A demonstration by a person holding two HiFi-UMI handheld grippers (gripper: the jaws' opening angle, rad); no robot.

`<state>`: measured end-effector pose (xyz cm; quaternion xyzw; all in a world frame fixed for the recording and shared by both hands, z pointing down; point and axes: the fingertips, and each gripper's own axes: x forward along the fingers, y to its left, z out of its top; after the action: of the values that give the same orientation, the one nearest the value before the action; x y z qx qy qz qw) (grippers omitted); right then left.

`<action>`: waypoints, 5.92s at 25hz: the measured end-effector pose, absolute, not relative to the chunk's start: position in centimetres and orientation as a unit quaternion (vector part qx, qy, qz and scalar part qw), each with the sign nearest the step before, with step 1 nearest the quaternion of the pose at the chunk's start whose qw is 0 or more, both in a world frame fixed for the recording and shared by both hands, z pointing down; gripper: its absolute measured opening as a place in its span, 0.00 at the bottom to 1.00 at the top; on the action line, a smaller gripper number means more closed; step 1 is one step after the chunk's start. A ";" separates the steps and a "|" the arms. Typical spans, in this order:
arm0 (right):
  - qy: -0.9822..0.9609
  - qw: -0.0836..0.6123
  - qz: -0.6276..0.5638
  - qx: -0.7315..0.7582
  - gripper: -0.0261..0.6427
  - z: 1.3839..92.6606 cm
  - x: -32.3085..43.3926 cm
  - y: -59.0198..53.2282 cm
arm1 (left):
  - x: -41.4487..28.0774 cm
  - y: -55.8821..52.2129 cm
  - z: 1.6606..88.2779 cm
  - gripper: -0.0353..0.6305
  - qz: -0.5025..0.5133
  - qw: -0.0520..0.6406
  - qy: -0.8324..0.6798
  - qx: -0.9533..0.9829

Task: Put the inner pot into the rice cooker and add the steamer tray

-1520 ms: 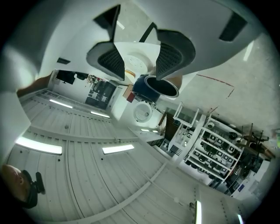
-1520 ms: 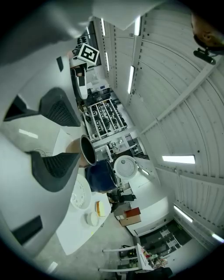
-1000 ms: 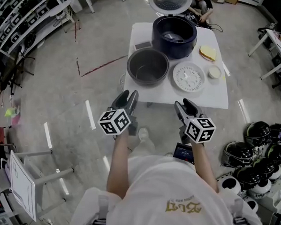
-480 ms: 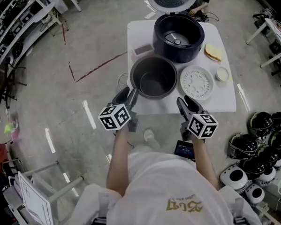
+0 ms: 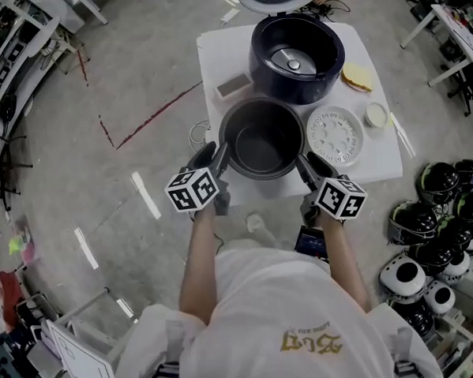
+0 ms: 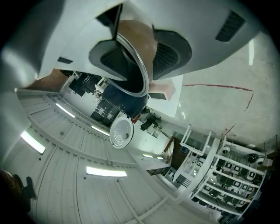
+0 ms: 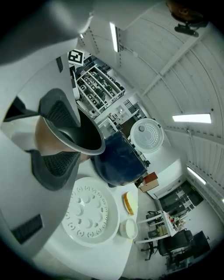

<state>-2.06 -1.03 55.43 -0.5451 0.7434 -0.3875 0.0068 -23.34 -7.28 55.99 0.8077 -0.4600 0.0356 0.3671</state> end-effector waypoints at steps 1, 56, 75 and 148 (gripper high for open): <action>0.740 0.006 -0.391 -0.547 0.29 55.8 -2.2 -1.4 | -23.3 -7.6 56.2 0.32 0.035 0.370 -0.457 0.808; 0.763 0.104 -0.363 -0.525 0.18 44.3 -1.5 -0.6 | -21.5 -7.5 44.9 0.18 -0.076 0.352 -0.394 0.846; 0.784 0.167 -0.302 -0.517 0.17 34.6 3.0 -5.8 | -17.3 -12.8 36.2 0.18 -0.140 0.323 -0.371 0.859; 0.798 0.069 -0.446 -0.400 0.17 45.5 14.7 -30.5 | -6.6 -32.4 45.6 0.19 -0.047 0.343 -0.534 0.771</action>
<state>14.67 -30.51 45.55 -0.3995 0.7978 -0.4462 0.0686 -6.56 -32.39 45.65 0.7714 -0.5338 -0.0466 0.3432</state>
